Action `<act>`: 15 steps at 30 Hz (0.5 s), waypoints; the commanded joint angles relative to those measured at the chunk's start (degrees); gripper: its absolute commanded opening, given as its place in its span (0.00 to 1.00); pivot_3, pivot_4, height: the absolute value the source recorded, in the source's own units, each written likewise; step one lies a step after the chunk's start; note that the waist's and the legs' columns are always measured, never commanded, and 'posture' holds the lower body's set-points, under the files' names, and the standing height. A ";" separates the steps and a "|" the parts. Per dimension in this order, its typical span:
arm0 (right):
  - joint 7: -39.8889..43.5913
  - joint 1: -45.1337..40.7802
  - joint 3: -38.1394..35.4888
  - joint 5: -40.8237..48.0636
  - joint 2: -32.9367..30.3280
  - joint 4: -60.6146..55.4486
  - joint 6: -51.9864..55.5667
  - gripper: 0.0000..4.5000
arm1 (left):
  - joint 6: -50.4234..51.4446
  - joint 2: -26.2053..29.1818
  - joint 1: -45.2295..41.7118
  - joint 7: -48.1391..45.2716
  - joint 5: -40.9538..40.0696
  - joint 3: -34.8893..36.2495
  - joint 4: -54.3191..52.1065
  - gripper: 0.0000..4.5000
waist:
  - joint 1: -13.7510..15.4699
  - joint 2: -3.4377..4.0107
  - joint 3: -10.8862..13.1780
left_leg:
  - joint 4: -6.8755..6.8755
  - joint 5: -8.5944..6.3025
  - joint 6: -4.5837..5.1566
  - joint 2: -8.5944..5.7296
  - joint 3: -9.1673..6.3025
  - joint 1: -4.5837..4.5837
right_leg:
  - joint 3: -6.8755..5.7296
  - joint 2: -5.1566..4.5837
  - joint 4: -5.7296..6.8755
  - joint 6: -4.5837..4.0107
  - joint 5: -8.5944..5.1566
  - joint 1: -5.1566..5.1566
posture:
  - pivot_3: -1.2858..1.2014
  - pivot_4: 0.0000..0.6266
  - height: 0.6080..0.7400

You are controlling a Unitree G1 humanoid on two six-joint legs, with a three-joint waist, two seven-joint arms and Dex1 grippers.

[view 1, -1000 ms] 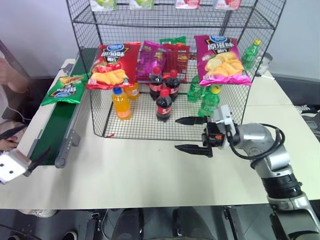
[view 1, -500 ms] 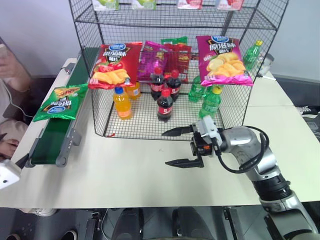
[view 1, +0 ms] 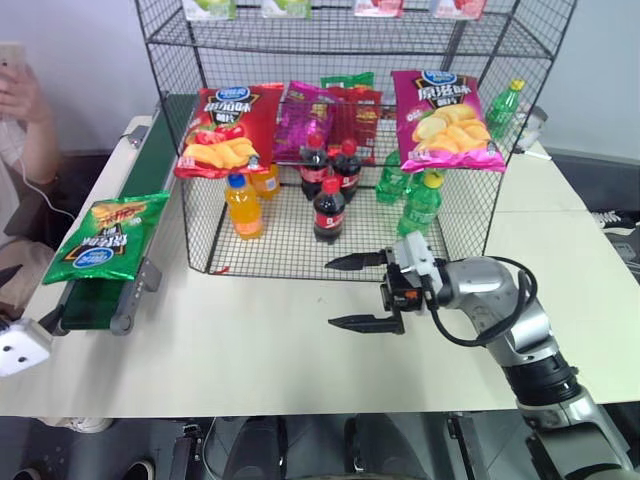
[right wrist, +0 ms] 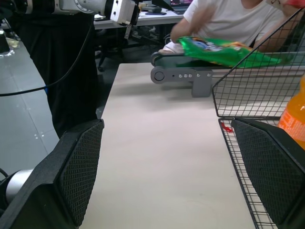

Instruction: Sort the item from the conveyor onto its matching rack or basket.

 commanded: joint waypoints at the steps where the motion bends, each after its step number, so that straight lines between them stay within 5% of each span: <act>1: -0.44 -1.26 -1.21 -0.16 0.18 -0.78 -1.19 0.99 | 0.12 1.17 -0.96 1.05 -0.42 -1.44 0.59 1.00 | 0.00 0.00 0.00 | 0.00 0.00 0.00 0.00 0.00 0.00 | 0.00 0.00 0.00 0.00 0.00 0.00 | 0.52 0.24 0.99; 15: -2.40 -2.34 -1.71 0.13 -0.71 -2.43 0.27 0.99 | 1.90 0.61 -4.11 2.66 -0.98 -6.78 0.96 1.00 | 0.03 -0.01 0.00 | 0.08 0.00 0.01 -0.01 0.01 -0.06 | -0.01 0.01 0.08 0.02 0.01 -0.04 | 0.52 0.24 0.99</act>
